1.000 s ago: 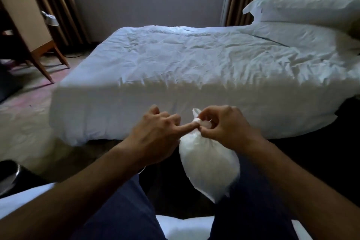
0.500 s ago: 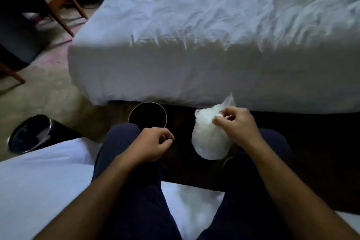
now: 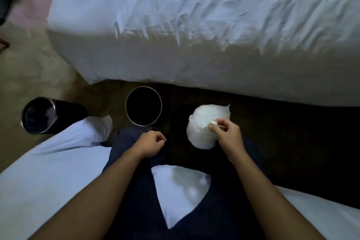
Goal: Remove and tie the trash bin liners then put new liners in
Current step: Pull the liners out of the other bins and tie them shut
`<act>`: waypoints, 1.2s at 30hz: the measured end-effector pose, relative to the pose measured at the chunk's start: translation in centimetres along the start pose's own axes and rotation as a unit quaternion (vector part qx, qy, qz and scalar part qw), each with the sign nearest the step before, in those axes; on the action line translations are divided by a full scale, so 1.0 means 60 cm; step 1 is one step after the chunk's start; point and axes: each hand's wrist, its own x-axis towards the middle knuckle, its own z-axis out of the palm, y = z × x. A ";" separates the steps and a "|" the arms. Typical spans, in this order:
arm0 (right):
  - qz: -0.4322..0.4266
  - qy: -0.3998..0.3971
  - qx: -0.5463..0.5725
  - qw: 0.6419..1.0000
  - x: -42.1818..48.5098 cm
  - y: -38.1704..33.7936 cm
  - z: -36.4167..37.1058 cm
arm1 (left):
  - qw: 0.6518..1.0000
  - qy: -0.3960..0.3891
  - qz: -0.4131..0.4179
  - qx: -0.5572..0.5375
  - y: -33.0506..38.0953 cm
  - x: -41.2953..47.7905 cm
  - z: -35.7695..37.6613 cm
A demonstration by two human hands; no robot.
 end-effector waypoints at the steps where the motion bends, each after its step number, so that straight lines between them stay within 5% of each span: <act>1: 0.015 -0.001 -0.005 1.000 -0.013 -0.024 -0.014 | 1.000 -0.018 -0.011 0.010 0.009 -0.030 -0.022; 5: 0.055 -0.011 -0.056 0.997 -0.076 -0.115 -0.075 | 0.998 -0.031 -0.054 0.011 0.045 -0.163 -0.119; 14: 0.047 -0.109 -0.196 0.973 -0.121 -0.240 -0.097 | 0.972 0.081 -0.160 -0.152 0.036 -0.380 -0.242; 18: 0.012 -0.179 -0.237 0.955 -0.099 -0.285 -0.028 | 0.942 0.135 -0.219 -0.215 -0.006 -0.417 -0.238; 26: -0.083 -0.249 -0.284 0.922 -0.050 -0.413 0.205 | 0.918 0.089 -0.256 -0.290 -0.158 -0.405 -0.259; 36: -0.082 -0.153 -0.401 0.900 -0.079 -0.520 0.429 | 0.951 0.014 -0.185 -0.247 -0.421 -0.295 -0.510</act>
